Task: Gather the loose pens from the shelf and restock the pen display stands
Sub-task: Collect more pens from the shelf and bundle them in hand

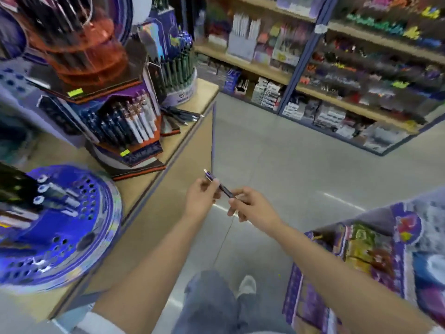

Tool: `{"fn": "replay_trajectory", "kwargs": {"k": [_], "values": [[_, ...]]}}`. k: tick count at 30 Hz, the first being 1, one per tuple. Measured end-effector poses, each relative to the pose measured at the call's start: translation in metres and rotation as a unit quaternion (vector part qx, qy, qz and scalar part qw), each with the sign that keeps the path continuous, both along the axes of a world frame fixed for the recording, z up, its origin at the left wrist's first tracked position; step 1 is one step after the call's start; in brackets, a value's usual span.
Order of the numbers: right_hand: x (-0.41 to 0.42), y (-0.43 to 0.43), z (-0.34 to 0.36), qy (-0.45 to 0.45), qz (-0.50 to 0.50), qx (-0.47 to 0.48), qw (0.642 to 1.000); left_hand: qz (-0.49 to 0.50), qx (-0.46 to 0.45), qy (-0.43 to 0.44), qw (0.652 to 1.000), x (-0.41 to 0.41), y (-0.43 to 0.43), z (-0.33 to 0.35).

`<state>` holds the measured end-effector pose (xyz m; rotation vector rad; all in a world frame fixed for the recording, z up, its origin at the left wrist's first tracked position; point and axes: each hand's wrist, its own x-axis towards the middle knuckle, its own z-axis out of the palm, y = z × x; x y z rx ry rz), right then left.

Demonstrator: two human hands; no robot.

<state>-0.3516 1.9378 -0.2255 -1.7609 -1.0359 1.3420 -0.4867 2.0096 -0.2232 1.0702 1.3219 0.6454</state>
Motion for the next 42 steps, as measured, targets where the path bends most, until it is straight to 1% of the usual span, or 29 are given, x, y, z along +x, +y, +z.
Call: {"fn": "replay_trajectory", "kwargs": {"k": [2,3,5,7,9,10,11,14,18,19,23,26,29,33,37,40,42], "values": [[0.024,0.025,0.000,0.008,0.025,-0.001,1.000,-0.016,0.024,0.044,0.999,0.013,0.016,-0.005],[0.034,0.043,0.000,0.009,0.037,0.002,0.999,-0.025,0.044,0.080,0.996,0.018,0.029,-0.008],[0.047,0.074,0.003,0.014,0.049,0.006,0.999,-0.045,0.089,0.185,0.978,0.020,0.051,-0.011],[0.058,0.115,0.002,0.011,0.062,0.018,0.998,-0.046,0.158,0.276,0.947,0.023,0.077,-0.011],[0.064,0.158,-0.002,-0.006,0.074,0.031,0.997,-0.040,0.247,0.359,0.899,0.026,0.104,-0.011],[0.064,0.177,-0.003,-0.004,0.076,0.032,0.997,-0.040,0.265,0.384,0.884,0.027,0.117,-0.011],[0.063,0.195,-0.004,0.004,0.078,0.035,0.996,-0.040,0.269,0.399,0.876,0.028,0.129,-0.013],[0.057,0.242,-0.006,0.035,0.091,0.021,0.995,-0.055,0.236,0.418,0.876,0.033,0.155,-0.021],[0.048,0.291,-0.006,0.027,0.125,0.009,0.992,-0.045,0.210,0.430,0.877,0.040,0.176,-0.030],[0.046,0.301,-0.006,0.018,0.127,0.008,0.992,-0.041,0.200,0.435,0.877,0.042,0.179,-0.032],[0.041,0.341,-0.023,-0.079,0.146,0.038,0.985,-0.008,0.167,0.435,0.885,0.047,0.189,-0.033],[0.035,0.365,-0.032,-0.086,0.170,0.048,0.981,0.020,0.153,0.449,0.880,0.053,0.196,-0.032],[0.031,0.386,-0.035,-0.121,0.227,0.074,0.964,0.058,0.122,0.452,0.881,0.060,0.204,-0.033],[0.025,0.407,-0.041,-0.159,0.307,0.080,0.935,0.086,0.097,0.454,0.881,0.070,0.209,-0.033],[0.017,0.420,-0.048,-0.165,0.331,0.096,0.924,0.111,0.070,0.461,0.878,0.072,0.212,-0.035],[0.017,0.423,-0.054,-0.182,0.371,0.109,0.904,0.115,0.052,0.461,0.878,0.074,0.213,-0.032],[0.019,0.422,-0.055,-0.175,0.391,0.125,0.895,0.120,0.054,0.454,0.881,0.074,0.212,-0.031]]}}
